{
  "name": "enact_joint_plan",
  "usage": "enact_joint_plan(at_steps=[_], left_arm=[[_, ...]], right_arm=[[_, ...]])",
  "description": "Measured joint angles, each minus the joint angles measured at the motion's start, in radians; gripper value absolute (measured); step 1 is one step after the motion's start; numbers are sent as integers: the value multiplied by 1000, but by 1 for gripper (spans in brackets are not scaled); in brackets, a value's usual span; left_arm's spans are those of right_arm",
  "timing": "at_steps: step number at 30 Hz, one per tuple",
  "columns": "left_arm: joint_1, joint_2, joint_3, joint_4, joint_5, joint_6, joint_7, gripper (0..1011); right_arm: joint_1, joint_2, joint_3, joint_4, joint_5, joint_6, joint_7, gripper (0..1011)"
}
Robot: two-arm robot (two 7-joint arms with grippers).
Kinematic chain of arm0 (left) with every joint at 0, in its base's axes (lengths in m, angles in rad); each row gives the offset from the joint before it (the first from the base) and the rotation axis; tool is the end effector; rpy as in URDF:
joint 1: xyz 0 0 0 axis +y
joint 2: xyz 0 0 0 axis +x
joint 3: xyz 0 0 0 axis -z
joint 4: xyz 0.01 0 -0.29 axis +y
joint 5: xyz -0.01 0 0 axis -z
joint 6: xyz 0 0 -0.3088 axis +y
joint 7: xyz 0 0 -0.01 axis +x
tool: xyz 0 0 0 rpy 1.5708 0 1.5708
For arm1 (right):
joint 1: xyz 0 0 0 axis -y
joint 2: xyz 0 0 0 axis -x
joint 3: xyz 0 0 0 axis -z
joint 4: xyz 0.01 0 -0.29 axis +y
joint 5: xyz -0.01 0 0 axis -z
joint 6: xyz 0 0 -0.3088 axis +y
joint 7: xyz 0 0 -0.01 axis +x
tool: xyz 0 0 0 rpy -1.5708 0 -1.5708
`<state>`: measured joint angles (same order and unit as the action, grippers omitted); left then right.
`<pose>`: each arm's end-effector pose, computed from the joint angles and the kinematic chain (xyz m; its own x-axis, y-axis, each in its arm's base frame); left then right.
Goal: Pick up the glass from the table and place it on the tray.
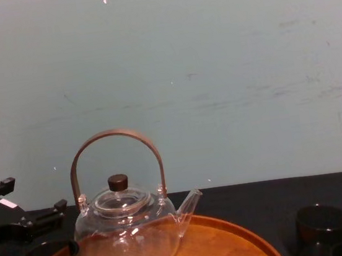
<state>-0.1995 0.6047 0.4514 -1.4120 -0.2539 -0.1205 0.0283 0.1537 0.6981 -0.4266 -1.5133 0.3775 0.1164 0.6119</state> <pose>0.3581 0.0827 -0.3023 0.2923 0.8803 0.3737 -0.9553 0.2873 0.0703 0.3454 -0.1012 -0.2825 0.7975 -0.5941 0.1050 0.5793 0.7055 -0.4083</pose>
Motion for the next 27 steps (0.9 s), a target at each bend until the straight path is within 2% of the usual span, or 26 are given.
enact_joint_plan(at_steps=[7, 15, 21, 27], left_arm=[[0, 0, 0, 0, 0, 0, 0, 1002], [0, 0, 0, 0, 0, 0, 0, 1001], [0, 0, 0, 0, 0, 0, 0, 1001], [0, 0, 0, 0, 0, 0, 0, 1001]], right_arm=[[20, -6, -1, -2, 1, -14, 4, 907], [70, -37, -30, 5, -10, -35, 26, 907], [113, -70, -67, 18, -20, -40, 45, 908], [160, -110, -122, 42, -36, -47, 75, 907]])
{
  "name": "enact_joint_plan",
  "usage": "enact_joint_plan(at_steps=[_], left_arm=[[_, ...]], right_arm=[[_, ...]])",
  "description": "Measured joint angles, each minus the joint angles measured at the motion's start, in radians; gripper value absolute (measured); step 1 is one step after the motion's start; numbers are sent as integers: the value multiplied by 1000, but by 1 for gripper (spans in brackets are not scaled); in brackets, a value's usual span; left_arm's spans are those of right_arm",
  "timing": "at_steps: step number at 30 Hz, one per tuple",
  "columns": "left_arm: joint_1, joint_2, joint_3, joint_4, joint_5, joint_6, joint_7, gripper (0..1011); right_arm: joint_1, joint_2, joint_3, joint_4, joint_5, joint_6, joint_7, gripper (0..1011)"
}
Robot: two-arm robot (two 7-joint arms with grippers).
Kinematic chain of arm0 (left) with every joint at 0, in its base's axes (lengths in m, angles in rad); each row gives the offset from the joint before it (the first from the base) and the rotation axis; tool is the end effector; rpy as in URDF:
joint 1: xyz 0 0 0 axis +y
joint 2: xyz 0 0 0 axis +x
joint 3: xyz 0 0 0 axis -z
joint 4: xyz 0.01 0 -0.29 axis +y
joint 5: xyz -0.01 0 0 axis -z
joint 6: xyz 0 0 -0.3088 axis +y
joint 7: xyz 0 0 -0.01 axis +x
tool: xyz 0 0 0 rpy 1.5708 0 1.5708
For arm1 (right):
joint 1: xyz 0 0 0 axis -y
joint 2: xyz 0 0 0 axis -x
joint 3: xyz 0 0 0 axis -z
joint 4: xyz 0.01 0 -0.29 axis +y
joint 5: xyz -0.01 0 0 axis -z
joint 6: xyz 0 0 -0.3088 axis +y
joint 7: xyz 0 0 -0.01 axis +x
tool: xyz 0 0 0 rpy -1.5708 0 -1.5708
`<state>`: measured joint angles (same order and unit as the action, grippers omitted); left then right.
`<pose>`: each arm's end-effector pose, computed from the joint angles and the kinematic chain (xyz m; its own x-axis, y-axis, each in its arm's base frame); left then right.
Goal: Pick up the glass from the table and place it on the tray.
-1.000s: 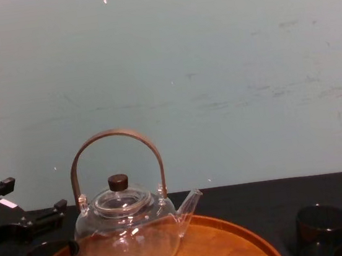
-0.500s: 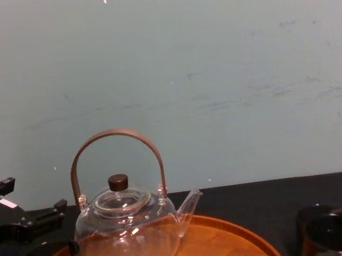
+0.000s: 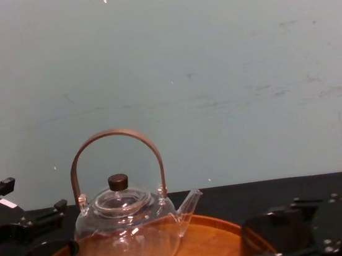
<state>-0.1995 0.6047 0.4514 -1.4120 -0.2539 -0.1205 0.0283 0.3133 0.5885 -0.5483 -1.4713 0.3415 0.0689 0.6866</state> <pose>0.3581 0.0827 -0.3023 0.2923 0.8803 0.3737 -0.9553 0.2873 0.0703 0.3790 -0.0429 -0.2670 0.8827 -0.4477 0.1432 0.4694 0.8235 -0.3186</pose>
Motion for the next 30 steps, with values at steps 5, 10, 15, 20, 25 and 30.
enact_joint_plan(at_steps=[5, 10, 15, 20, 25, 30], left_arm=[[0, 0, 0, 0, 0, 0, 0, 1001], [0, 0, 0, 0, 0, 0, 0, 1001], [0, 0, 0, 0, 0, 0, 0, 1001], [0, 0, 0, 0, 0, 0, 0, 1001], [0, 0, 0, 0, 0, 0, 0, 1002], [0, 0, 0, 0, 0, 0, 0, 1001]], right_arm=[[32, -29, -40, 22, -14, -9, 19, 907], [57, -60, -74, 47, -24, -18, 27, 908], [70, -82, -97, 61, -26, -25, 31, 907], [76, -100, -113, 74, -27, -30, 32, 907], [78, -114, -128, 92, -28, -34, 30, 907], [79, -123, -134, 111, -31, -36, 23, 907]])
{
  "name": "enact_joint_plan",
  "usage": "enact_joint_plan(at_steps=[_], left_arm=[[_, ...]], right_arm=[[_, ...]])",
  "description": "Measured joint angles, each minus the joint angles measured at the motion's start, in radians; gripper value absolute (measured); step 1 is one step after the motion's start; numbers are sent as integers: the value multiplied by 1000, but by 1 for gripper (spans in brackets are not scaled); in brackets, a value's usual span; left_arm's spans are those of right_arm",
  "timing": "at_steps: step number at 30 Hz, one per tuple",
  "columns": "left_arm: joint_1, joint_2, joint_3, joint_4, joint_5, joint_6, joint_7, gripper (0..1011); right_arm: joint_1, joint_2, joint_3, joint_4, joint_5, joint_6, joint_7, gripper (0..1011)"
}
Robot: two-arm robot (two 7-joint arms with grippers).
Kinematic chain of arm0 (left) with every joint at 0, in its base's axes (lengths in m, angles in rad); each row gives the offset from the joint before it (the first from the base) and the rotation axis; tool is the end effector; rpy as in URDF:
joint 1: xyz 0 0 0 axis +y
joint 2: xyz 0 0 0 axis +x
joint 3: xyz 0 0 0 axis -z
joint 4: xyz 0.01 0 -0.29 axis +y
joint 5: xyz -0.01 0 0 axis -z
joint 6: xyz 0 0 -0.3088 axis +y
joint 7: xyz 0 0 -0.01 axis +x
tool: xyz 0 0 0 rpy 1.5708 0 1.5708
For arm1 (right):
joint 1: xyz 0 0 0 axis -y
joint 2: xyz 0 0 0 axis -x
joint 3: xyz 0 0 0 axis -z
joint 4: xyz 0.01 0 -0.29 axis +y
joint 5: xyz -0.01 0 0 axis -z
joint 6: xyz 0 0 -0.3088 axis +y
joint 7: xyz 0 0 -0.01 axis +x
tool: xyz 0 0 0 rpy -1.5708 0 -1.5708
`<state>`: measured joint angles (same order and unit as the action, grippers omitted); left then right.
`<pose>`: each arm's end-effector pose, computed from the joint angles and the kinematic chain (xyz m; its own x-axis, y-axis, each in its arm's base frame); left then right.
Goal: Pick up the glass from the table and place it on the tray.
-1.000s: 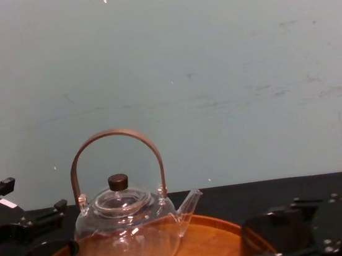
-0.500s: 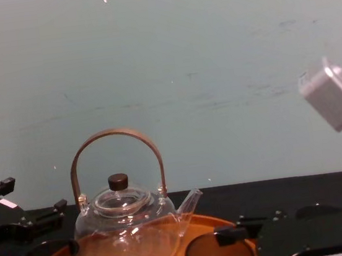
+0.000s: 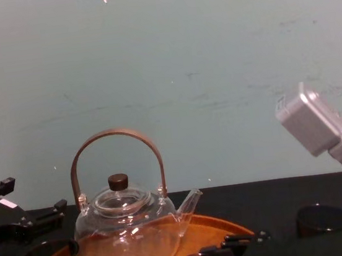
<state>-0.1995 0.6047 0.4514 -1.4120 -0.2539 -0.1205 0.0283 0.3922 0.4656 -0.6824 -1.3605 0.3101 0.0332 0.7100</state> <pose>0.3581 0.0827 -0.3023 0.2923 0.8803 0.3737 -0.9553 0.2873 0.0703 0.3890 0.0156 -0.2916 0.9348 -0.3385 0.1075 0.3550 0.8798 -0.3160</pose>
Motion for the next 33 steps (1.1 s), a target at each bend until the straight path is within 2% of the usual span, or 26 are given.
enact_joint_plan(at_steps=[16, 33], left_arm=[[0, 0, 0, 0, 0, 0, 0, 1001], [0, 0, 0, 0, 0, 0, 0, 1001]], right_arm=[[-1, -22, -9, 45, -11, -2, -9, 907], [-2, -24, -11, 48, -16, -1, -14, 918]])
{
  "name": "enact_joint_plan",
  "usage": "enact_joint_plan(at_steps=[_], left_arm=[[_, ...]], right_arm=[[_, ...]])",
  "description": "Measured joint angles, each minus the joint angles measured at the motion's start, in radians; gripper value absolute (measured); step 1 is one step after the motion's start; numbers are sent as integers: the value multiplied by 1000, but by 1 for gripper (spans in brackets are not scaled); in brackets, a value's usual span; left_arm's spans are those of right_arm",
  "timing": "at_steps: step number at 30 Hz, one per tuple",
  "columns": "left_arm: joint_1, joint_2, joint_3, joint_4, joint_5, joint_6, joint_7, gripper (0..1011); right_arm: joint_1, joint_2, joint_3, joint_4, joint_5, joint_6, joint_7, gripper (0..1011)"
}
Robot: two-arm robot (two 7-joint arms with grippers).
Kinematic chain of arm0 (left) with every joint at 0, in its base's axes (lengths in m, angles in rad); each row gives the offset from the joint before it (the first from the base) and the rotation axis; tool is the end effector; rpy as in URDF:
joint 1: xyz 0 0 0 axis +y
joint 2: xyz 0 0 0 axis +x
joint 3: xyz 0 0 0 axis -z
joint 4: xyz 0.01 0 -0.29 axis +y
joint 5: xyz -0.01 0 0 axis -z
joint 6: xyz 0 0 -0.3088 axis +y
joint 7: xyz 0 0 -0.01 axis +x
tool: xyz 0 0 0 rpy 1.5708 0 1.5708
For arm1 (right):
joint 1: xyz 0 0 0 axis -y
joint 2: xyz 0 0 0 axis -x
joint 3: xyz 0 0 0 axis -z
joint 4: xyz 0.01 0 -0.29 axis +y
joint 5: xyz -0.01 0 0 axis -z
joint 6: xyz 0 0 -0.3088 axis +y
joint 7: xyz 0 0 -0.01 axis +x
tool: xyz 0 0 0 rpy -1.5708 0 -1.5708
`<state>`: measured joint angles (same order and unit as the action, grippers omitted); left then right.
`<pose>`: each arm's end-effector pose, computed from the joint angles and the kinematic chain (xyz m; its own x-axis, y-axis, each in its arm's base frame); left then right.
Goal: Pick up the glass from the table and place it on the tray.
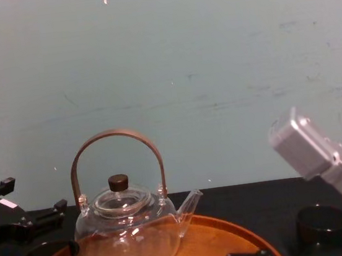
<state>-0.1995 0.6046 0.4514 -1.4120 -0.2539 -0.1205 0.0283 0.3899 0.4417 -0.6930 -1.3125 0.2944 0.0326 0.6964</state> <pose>0.3581 0.0826 -0.3023 0.2923 0.8803 0.3737 -0.9552 0.2873 0.0703 0.3883 0.0193 -0.3064 0.9310 -0.3545 0.0874 0.3623 0.8674 -0.3412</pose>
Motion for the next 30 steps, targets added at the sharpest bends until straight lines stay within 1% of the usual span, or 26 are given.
enact_joint_plan(at_steps=[1, 5, 24, 30], left_arm=[[0, 0, 0, 0, 0, 0, 0, 1001], [0, 0, 0, 0, 0, 0, 0, 1001], [0, 0, 0, 0, 0, 0, 0, 1001], [0, 0, 0, 0, 0, 0, 0, 1001]], right_arm=[[0, 0, 0, 0, -3, 2, 1, 953], [0, 1, 0, 0, -3, 3, 1, 1002], [0, 1, 2, -1, 2, 2, 4, 1002], [-10, 22, 14, -19, 23, -6, 21, 1002]])
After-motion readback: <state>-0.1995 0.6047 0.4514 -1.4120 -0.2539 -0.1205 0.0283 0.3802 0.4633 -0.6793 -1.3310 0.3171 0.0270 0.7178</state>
